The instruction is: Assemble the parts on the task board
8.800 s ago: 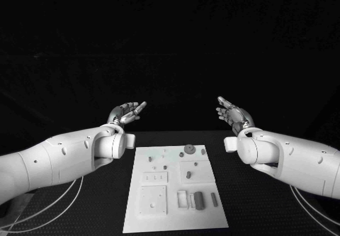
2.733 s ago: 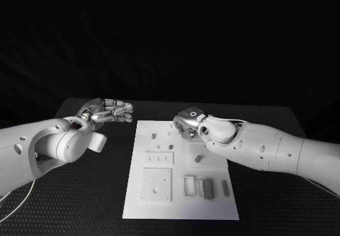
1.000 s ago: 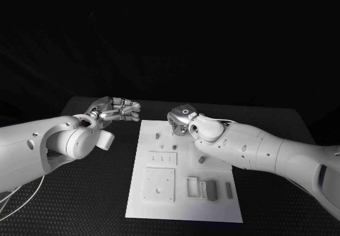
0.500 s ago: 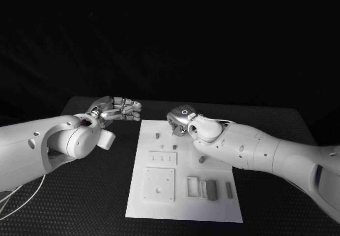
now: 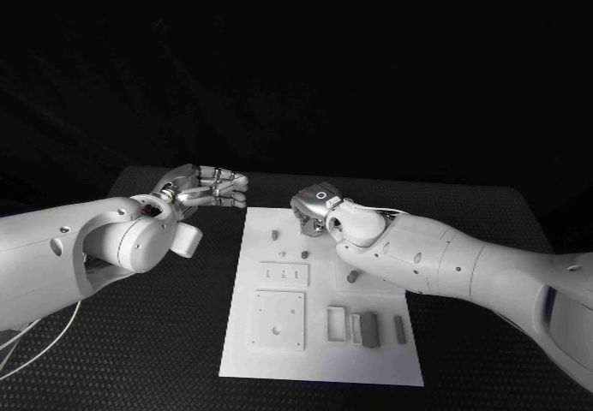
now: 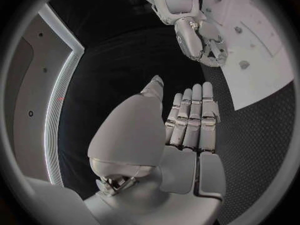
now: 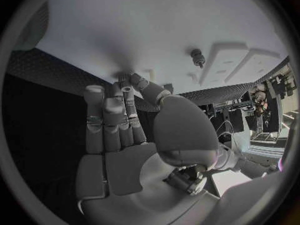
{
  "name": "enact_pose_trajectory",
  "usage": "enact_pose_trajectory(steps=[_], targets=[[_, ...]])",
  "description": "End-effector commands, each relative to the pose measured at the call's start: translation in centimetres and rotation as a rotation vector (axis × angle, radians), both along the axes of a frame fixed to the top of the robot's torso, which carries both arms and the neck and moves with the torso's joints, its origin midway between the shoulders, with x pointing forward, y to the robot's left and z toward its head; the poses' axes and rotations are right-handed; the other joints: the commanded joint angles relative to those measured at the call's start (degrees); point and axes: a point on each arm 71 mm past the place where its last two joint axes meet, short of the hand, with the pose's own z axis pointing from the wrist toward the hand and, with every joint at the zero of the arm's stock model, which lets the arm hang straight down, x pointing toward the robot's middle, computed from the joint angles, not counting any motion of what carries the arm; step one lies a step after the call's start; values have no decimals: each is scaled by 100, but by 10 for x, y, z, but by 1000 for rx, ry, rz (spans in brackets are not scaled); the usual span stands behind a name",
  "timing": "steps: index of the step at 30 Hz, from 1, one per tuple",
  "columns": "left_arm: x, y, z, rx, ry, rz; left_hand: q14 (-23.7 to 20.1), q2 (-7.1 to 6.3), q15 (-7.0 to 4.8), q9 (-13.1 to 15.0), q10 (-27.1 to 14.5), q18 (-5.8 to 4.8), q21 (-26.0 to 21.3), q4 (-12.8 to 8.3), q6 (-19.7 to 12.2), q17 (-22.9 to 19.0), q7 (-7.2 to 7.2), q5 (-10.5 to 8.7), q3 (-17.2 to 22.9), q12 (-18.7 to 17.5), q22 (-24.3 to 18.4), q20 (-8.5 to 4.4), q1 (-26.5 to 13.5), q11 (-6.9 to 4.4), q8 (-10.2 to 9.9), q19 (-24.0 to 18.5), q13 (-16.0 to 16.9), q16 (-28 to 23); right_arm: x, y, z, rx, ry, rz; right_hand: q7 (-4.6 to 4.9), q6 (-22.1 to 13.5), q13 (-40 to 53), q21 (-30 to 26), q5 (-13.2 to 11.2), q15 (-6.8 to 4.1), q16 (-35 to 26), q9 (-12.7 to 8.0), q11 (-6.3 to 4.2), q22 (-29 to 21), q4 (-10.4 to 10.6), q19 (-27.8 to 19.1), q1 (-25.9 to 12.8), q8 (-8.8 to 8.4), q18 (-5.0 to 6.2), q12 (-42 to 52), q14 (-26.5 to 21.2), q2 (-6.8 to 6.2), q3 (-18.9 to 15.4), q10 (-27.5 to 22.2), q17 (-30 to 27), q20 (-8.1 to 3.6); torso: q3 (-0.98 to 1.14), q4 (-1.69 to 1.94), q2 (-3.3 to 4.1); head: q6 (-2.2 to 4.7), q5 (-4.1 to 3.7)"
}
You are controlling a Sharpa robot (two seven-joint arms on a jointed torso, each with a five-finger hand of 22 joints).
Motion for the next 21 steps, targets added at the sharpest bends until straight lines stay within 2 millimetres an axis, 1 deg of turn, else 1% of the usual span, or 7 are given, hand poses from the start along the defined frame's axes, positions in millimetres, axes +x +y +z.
enact_pose_trajectory(steps=[1, 3, 7, 11, 14, 16, 21], targets=[[1, -4, 2, -4, -8, -20, 17, 9, 26, -8, -6, 111, -24, -1, -33, 10, 54, -20, -32, -21, -7, 11, -70, 45, -22, 21, -6, -32, 0, 1, -1, 3, 13, 12, 13, 5, 139, 23, 8, -115, 12, 4, -183, 111, 5, -19, 15, -27, 582, 7, -131, -7, 48, 352, -18, -14, -4, -18, 2, 3, 11], [2, -5, 2, -4, -6, -20, 17, 9, 26, -8, -7, 111, -24, -1, -33, 10, 54, -20, -32, -22, -7, 11, -71, 45, -23, 21, -6, -32, 1, 0, -1, 16, 21, 11, 56, -109, 129, 8, 8, -71, -8, -16, -136, 103, 7, -54, 8, -101, 582, -66, -145, -38, 59, 234, -46, -9, -5, -21, 2, 4, 5], [2, -4, 1, -3, -6, -19, 17, 9, 27, -10, -10, 111, -26, -1, -37, 11, 57, -21, -32, -24, -7, 12, -74, 46, -25, 21, -8, -35, 1, -3, 0, 49, 22, 3, 268, -610, 66, -3, 6, 68, -13, -134, 8, 93, 15, -78, -27, -400, 582, -275, -150, -221, 42, -92, -91, -9, -9, -20, 1, 1, -5], [2, -2, 1, -2, -7, -12, 16, 9, 27, -12, -13, 111, -27, -1, -40, 12, 58, -21, -32, -26, -8, 12, -75, 46, -27, 21, -9, -37, 0, -9, 3, 86, 7, -13, 246, -992, -55, -33, 6, 234, -18, -226, 175, 70, 43, -82, -197, -607, 582, -534, -169, -470, -28, -522, -133, 13, -1, -12, -7, 13, -5], [2, 0, 1, -2, -7, -8, 16, 7, 28, -12, -14, 111, -28, -2, -41, 13, 59, -22, -32, -27, -8, 12, -75, 47, -28, 20, -10, -39, -1, -13, 4, 98, -5, -22, 255, -1223, -150, -51, 7, 347, -20, -271, 290, 57, 123, -75, -478, -720, 582, -571, -181, -834, -181, -825, -155, 33, 0, -12, -5, 18, -6], [2, 1, 1, -1, -7, -4, 16, 6, 28, -13, -15, 111, -29, -2, -42, 13, 59, -22, -32, -27, -8, 13, -75, 47, -28, 20, -10, -40, -2, -15, 6, 106, -12, -21, 230, -1283, -204, -69, 6, 396, -9, -271, 342, 40, 215, -56, -588, -734, 582, -554, -183, -993, -209, -970, -169, 22, 3, -16, -3, 22, -1], [3, 7, 2, 0, -8, 10, 15, 2, 29, -14, -16, 111, -31, -2, -44, 14, 60, -23, -34, -28, -8, 14, -78, 47, -30, 19, -11, -42, -4, -21, 18, 154, -51, -13, 217, -1289, -241, -92, 8, 405, 23, -244, 351, 22, 330, -26, -599, -699, 582, -515, -187, -1054, -160, -991, -191, -12, 11, -31, -4, 46, 7]])
